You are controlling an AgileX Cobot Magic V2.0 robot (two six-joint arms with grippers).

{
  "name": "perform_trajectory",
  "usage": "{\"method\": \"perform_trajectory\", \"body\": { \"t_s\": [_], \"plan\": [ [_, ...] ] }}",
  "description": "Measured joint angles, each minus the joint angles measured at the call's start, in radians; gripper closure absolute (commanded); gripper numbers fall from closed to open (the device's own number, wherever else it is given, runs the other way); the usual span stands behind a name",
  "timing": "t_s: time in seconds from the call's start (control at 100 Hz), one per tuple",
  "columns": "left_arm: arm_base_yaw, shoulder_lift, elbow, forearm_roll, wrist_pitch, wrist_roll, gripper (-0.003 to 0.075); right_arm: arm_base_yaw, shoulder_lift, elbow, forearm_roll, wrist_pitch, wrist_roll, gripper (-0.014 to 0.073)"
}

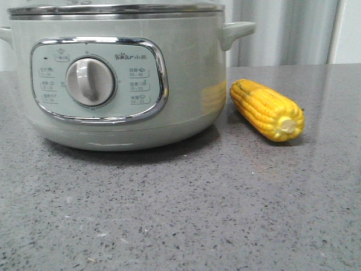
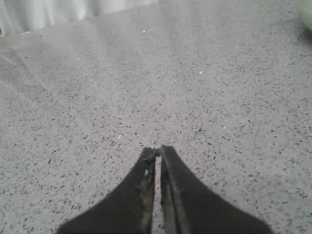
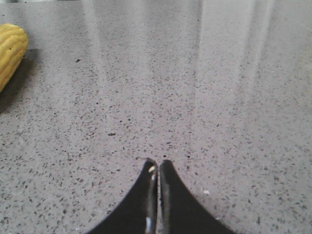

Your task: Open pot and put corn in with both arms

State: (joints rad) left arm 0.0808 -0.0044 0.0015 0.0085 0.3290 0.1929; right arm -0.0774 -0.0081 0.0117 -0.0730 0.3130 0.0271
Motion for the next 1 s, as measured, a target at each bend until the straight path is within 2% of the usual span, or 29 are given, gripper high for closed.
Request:
{"method": "perform_trajectory", "body": {
  "t_s": [0.75, 1.0],
  "plan": [
    [0.000, 0.000, 0.000, 0.006, 0.000, 0.000, 0.0741, 0.000, 0.000, 0.000, 0.000, 0.000, 0.000, 0.0667],
    [0.000, 0.000, 0.000, 0.012, 0.000, 0.000, 0.0741, 0.000, 0.000, 0.000, -0.091, 0.003, 0.000, 0.0667]
  ]
}}
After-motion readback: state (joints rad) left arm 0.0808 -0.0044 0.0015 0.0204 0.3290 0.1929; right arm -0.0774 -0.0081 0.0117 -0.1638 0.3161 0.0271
